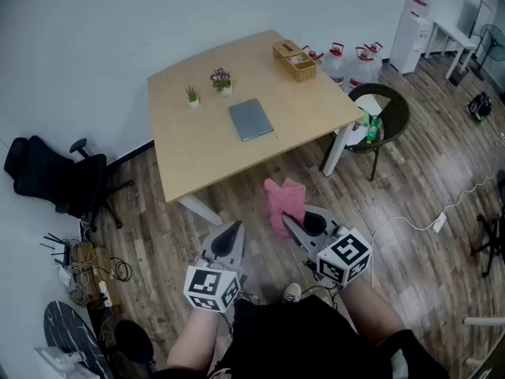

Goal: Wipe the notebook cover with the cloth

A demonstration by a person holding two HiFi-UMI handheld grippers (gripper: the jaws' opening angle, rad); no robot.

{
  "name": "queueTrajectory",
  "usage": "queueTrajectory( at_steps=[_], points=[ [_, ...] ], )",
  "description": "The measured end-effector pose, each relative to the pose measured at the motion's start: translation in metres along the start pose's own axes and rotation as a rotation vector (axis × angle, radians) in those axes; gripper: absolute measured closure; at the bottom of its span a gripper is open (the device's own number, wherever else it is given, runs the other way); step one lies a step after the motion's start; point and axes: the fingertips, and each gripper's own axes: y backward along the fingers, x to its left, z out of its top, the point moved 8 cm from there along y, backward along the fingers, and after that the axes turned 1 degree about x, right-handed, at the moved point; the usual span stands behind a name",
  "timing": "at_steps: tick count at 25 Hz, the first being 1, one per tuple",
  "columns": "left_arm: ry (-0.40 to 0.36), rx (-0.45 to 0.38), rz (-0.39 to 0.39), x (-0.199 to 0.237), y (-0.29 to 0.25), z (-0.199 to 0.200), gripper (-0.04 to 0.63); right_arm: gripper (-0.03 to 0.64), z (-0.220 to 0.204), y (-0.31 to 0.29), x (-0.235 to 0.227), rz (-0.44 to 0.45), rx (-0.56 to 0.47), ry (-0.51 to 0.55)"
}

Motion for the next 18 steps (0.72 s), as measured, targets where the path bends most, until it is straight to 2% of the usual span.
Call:
queueTrajectory(
  at_steps=[7, 11, 18],
  points=[
    [0.006, -0.001, 0.025, -0.003, -0.005, 0.001, 0.586, 0.548, 0.001, 0.004, -0.011, 0.026, -0.017, -0.03],
    [0.001, 0.018, 0.017, -0.008, -0.01, 0.0, 0.586, 0.548, -0.001, 0.005, -0.021, 0.022, -0.03, -0.053],
    [0.015, 0.019, -0.011, 0.01, -0.036, 0.001, 0.586, 0.548, 0.001, -0.013, -0.037, 0.003, -0.027, -0.052]
  ],
)
